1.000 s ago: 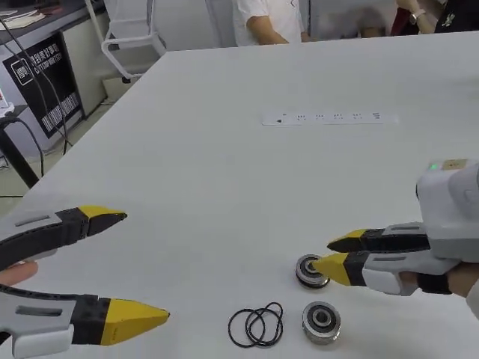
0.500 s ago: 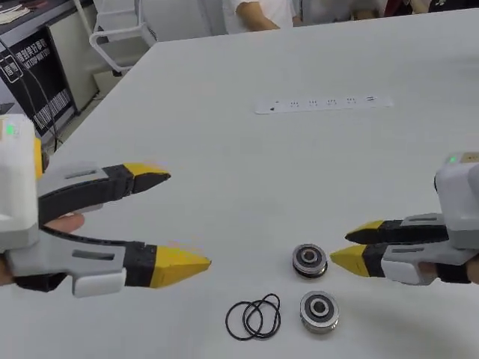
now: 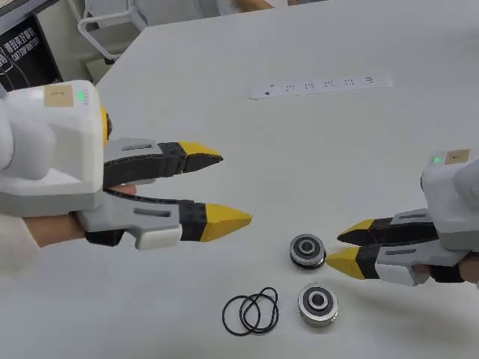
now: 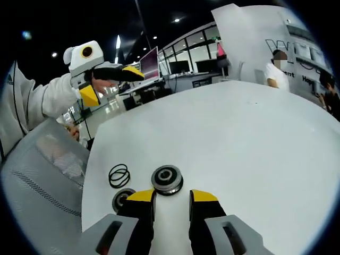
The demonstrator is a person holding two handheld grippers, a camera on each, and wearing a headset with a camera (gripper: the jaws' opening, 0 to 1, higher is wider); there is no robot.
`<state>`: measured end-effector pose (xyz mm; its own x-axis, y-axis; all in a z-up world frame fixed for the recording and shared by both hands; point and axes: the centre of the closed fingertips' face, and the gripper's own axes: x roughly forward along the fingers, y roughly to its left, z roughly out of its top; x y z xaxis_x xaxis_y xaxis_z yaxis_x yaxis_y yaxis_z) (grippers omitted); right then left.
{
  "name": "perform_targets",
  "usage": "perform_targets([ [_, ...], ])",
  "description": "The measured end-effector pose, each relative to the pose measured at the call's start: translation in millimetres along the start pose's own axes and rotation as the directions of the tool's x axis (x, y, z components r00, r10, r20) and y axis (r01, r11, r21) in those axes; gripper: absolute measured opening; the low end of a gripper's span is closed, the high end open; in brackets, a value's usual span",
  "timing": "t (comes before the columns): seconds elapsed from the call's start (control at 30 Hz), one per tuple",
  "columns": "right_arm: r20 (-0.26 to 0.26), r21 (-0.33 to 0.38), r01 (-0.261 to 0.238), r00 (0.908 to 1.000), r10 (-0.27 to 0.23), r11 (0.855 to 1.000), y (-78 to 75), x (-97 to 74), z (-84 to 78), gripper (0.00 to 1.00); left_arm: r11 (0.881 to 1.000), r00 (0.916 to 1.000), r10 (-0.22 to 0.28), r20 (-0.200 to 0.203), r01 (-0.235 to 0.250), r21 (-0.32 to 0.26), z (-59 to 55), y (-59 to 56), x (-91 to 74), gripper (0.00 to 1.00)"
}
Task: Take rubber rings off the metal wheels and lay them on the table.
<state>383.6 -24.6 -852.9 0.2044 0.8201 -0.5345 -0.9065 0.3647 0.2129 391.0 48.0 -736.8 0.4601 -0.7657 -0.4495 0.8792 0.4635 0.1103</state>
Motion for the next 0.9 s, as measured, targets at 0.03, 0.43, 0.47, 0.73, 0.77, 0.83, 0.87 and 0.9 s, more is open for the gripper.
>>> perform_targets([
  [0.03, -0.006, -0.012, -0.001, 1.0000, 0.001, 1.000, 0.4, 1.8, -0.7, 0.22, 1.000, 1.0000, -0.009, -0.003, 0.009, -0.003, -0.4, 0.1, 5.1, 0.47],
  [0.43, -0.036, -0.072, -0.016, 0.9993, 0.013, 0.997, 0.0, 11.3, -4.0, 0.22, 0.994, 0.9936, -0.102, -0.048, 0.104, 0.042, -17.6, -14.8, 58.4, 0.31],
  [0.47, -0.034, -0.073, -0.015, 0.9993, 0.012, 0.997, -0.4, 11.5, -3.4, 0.22, 0.994, 0.9933, -0.106, -0.047, 0.108, 0.036, -18.5, -15.3, 61.2, 0.31],
  [0.73, -0.036, -0.078, -0.018, 0.9992, 0.015, 0.997, -1.8, 12.5, -4.3, 0.22, 0.987, 0.9846, -0.156, -0.079, 0.158, 0.017, -37.0, -26.1, 79.9, 0.26],
  [0.77, -0.037, -0.079, -0.020, 0.9992, 0.017, 0.997, -1.6, 12.8, -4.7, 0.22, 0.987, 0.9834, -0.161, -0.084, 0.163, 0.018, -40.3, -27.2, 82.4, 0.26],
  [0.83, -0.041, -0.082, -0.021, 0.9990, 0.017, 0.996, -1.4, 13.6, -5.4, 0.21, 0.986, 0.9813, -0.165, -0.099, 0.166, 0.004, -47.0, -28.5, 87.0, 0.25],
  [0.87, -0.043, -0.083, -0.022, 0.9989, 0.018, 0.996, -1.3, 14.0, -5.7, 0.21, 0.985, 0.9802, -0.170, -0.102, 0.171, -0.001, -49.4, -29.6, 88.8, 0.24],
  [0.9, -0.040, -0.085, -0.024, 0.9990, 0.020, 0.996, -1.0, 13.9, -5.2, 0.21, 0.984, 0.9784, -0.175, -0.110, 0.176, -0.006, -52.2, -31.0, 90.4, 0.24],
])
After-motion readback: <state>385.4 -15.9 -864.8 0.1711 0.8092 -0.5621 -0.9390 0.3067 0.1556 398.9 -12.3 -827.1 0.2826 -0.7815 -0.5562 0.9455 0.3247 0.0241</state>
